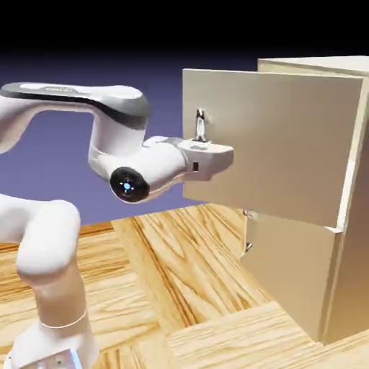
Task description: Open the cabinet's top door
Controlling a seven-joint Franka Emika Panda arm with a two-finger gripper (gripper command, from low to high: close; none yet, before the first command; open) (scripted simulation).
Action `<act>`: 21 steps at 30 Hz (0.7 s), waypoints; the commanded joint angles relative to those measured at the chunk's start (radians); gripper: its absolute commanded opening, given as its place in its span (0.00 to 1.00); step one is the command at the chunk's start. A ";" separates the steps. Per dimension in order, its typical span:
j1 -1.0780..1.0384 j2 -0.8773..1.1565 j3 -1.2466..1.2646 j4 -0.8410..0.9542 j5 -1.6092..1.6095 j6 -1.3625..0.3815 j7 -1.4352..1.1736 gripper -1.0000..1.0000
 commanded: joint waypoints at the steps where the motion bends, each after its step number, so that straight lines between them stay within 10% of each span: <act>1: -0.006 0.007 -0.036 0.007 -0.042 -0.036 0.003 0.00; 21: 0.271 0.472 -0.761 0.528 -0.618 -0.816 -0.111 0.00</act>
